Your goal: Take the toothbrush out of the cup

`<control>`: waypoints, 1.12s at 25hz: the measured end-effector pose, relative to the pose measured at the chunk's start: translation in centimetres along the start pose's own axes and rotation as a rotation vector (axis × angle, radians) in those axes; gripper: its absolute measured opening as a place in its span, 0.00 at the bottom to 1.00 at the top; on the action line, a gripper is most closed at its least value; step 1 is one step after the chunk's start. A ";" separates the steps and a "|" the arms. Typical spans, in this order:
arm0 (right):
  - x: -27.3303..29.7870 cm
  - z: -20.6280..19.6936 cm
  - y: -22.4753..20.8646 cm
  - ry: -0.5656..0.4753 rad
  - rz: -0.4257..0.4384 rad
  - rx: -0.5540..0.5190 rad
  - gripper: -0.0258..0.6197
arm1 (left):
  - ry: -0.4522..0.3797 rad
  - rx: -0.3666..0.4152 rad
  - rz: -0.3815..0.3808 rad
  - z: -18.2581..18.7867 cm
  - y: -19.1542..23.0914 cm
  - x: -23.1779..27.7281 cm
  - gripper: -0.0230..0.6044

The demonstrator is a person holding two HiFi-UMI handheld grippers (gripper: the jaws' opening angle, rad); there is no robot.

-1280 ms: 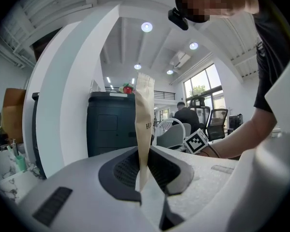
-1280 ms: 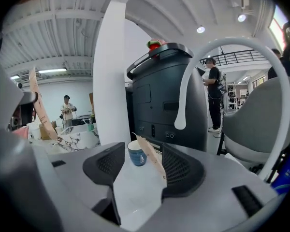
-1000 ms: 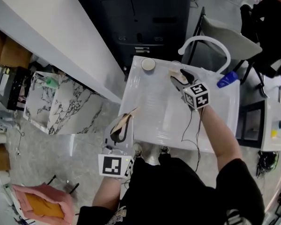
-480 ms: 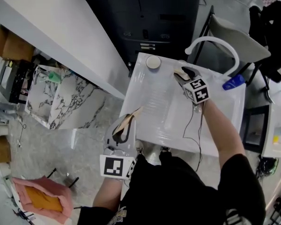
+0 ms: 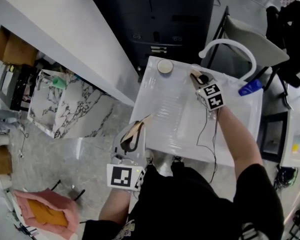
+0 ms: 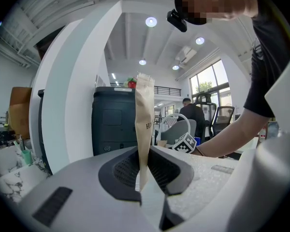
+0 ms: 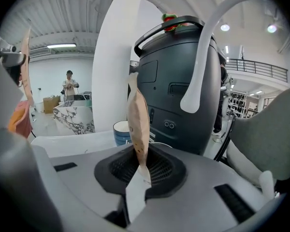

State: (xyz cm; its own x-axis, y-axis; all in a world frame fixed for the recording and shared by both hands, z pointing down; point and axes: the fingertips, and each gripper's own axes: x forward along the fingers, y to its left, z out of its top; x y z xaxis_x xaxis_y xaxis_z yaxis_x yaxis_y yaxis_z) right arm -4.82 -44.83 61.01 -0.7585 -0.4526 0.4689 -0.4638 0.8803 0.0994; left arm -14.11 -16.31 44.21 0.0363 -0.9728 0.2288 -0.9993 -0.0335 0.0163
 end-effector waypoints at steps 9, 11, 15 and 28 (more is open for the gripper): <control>-2.0 3.2 0.0 -0.062 -0.046 -0.002 0.09 | -0.014 0.002 -0.034 0.5 0.4 -0.3 0.11; -2.6 3.9 0.2 -0.076 -0.054 0.001 0.09 | -0.020 0.001 -0.042 0.6 0.5 -0.4 0.11; -4.4 5.4 0.8 -0.104 -0.073 0.010 0.09 | -0.034 -0.003 -0.061 1.1 0.8 -0.6 0.11; -12.0 11.2 3.1 -0.259 -0.158 0.064 0.09 | -0.079 0.006 -0.157 2.7 1.2 -0.5 0.11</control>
State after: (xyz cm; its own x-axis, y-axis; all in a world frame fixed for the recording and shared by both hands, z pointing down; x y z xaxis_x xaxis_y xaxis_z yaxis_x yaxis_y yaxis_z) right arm -2.32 -38.30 45.85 -0.7623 -0.6116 0.2116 -0.6070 0.7891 0.0940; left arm -15.35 -16.48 41.51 0.1913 -0.9705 0.1470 -0.9815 -0.1874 0.0403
